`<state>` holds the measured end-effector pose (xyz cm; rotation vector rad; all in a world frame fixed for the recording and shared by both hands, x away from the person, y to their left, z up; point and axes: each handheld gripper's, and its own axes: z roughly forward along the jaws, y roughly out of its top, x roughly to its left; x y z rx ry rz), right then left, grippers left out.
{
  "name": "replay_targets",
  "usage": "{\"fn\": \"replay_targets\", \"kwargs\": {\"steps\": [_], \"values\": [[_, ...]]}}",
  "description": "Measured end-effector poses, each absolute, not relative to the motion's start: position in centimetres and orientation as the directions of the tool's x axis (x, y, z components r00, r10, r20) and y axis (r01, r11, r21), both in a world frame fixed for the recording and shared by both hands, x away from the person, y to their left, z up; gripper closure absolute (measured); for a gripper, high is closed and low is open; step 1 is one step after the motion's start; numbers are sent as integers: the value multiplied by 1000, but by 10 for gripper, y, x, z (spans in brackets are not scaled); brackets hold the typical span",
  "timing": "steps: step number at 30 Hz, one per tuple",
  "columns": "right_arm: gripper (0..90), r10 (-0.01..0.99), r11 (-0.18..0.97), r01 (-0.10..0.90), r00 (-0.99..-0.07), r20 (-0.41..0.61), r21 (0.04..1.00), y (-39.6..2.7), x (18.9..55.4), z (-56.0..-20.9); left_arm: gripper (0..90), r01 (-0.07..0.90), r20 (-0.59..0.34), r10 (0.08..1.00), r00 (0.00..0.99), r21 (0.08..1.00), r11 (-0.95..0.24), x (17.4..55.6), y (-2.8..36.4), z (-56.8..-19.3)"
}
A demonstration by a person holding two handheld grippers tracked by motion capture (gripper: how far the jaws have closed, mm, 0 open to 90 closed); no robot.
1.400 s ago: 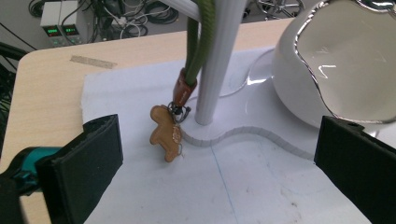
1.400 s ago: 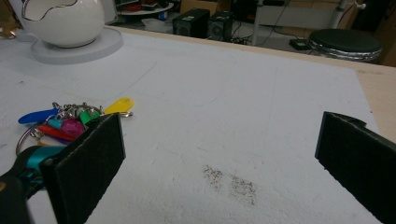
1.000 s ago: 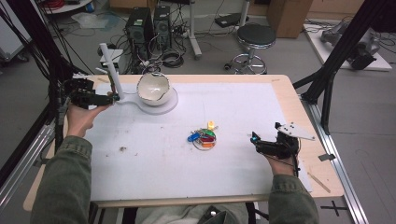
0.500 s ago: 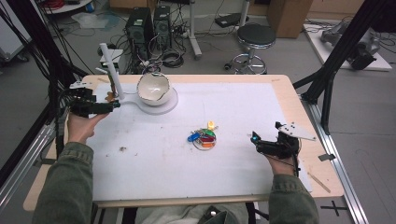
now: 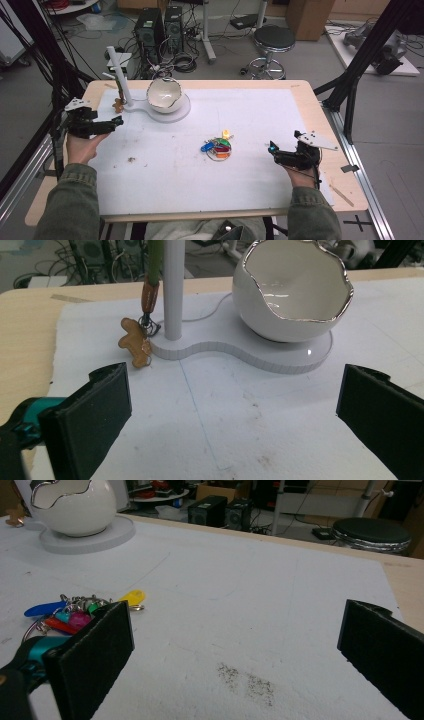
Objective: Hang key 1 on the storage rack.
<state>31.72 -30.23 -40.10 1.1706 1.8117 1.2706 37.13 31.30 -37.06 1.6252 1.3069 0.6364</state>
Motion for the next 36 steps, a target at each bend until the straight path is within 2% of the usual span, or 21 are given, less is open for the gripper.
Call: {"fn": "replay_targets", "kwargs": {"steps": [22, 36], "values": [[6, 912, 142, 316, -411, 1, 938, -301, 317, -401, 25, 381, -130, 927, 352, 925, -14, 327, 306, -386], [6, 910, 138, 315, -416, 6, 939, -301, 317, -401, 24, 342, -138, 934, 329, 939, 18, 303, 316, -398]]}}
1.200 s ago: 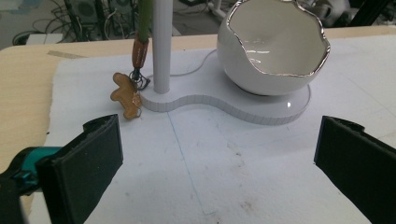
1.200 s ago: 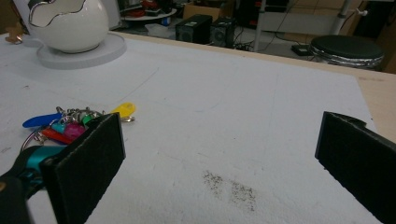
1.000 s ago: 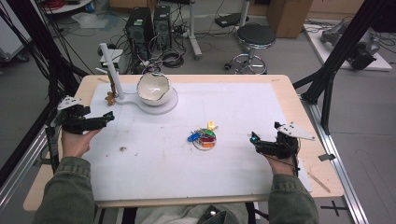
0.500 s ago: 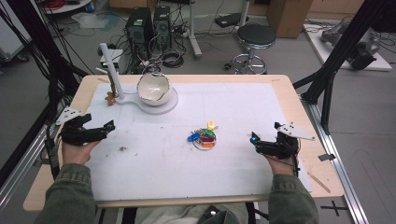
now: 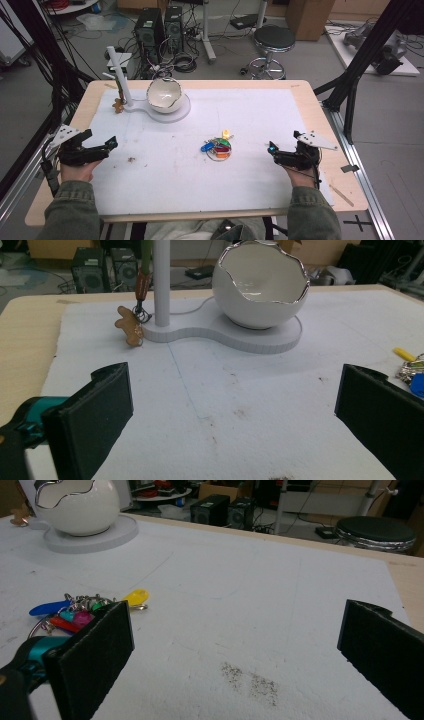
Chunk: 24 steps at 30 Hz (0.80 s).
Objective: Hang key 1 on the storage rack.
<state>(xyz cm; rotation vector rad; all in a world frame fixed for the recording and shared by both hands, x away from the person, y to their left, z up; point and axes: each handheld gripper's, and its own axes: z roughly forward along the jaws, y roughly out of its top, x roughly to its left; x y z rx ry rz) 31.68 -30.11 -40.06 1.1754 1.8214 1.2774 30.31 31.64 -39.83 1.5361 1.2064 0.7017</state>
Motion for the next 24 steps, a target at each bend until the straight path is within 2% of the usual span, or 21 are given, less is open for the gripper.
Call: {"fn": "replay_targets", "kwargs": {"steps": [15, 24], "values": [[6, 900, 127, 324, -435, 28, 937, -301, 318, -400, 24, 399, -132, 951, 281, 917, 9, 296, 321, -423], [6, 847, 165, 358, -529, 53, 919, -278, 323, -390, 24, 386, -138, 950, 279, 922, 21, 291, 326, -424]]}}
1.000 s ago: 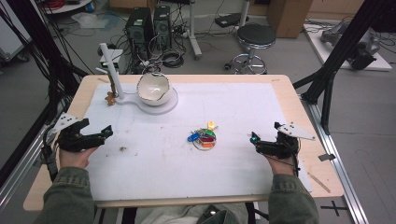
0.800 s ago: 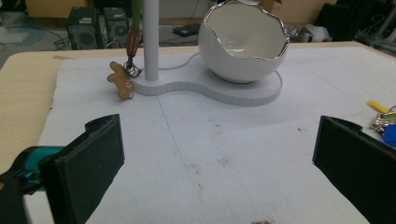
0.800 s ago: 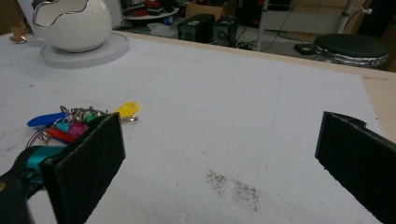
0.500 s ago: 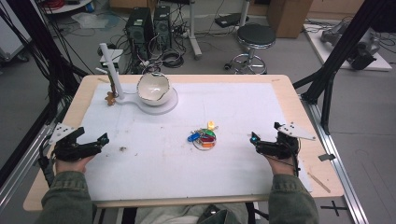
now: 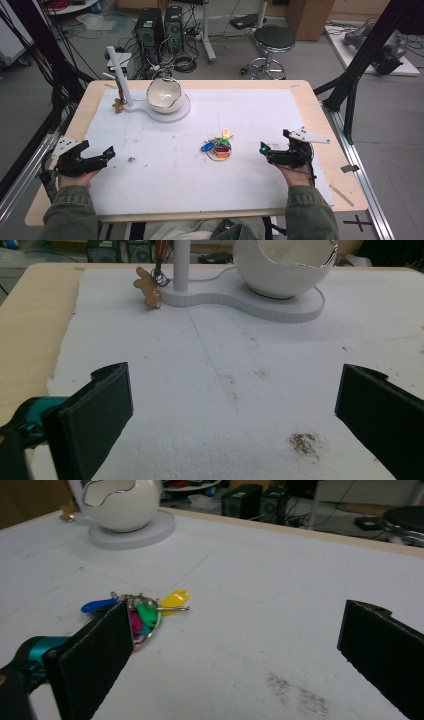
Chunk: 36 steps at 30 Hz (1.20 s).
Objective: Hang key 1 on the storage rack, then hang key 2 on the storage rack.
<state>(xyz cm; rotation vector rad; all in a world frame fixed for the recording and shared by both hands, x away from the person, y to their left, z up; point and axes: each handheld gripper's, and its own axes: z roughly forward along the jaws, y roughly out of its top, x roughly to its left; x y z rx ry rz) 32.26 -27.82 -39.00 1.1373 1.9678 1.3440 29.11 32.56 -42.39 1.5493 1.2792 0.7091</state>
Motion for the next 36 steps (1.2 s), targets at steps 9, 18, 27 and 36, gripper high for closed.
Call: {"fn": "replay_targets", "kwargs": {"steps": [9, 18, 27, 36], "values": [[6, 768, 284, 385, -640, 32, 878, -243, 331, -387, 24, 387, -141, 947, 289, 922, 19, 291, 325, -424], [6, 700, 384, 390, -714, 11, 837, -208, 341, -391, 24, 382, -147, 945, 293, 924, 25, 292, 327, -424], [6, 664, 408, 386, -747, 21, 827, -188, 343, -392, 24, 379, -149, 943, 297, 925, 27, 291, 327, -424], [6, 651, 415, 393, -759, 34, 820, -179, 348, -394, 24, 377, -151, 943, 296, 926, 30, 291, 327, -424]]}}
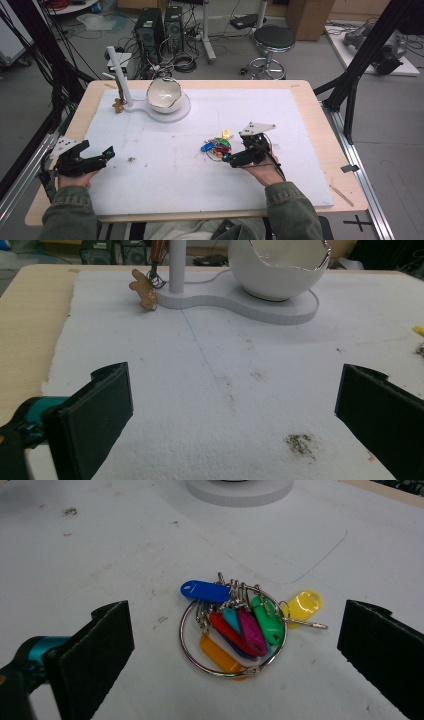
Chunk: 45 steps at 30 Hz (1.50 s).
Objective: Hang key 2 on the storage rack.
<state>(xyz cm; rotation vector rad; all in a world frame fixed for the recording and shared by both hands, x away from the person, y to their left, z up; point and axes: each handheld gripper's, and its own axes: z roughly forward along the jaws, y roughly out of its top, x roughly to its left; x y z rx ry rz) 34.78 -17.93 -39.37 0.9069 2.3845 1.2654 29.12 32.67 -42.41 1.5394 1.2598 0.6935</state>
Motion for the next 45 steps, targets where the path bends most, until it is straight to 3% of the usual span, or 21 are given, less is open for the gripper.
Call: {"fn": "replay_targets", "kwargs": {"steps": [30, 40, 44, 45], "values": [[7, 622, 471, 425, -781, 50, 773, -158, 371, -409, 24, 384, -155, 937, 312, 923, 25, 294, 328, -425], [7, 647, 506, 486, -761, 60, 712, -155, 387, -426, 24, 391, -157, 932, 327, 920, 18, 295, 327, -427], [91, 628, 554, 470, -778, 25, 687, -152, 388, -430, 24, 394, -156, 929, 337, 919, 12, 295, 326, -427], [179, 626, 572, 459, -780, 1, 680, -152, 387, -430, 24, 395, -159, 928, 338, 919, 14, 295, 326, -427]]}}
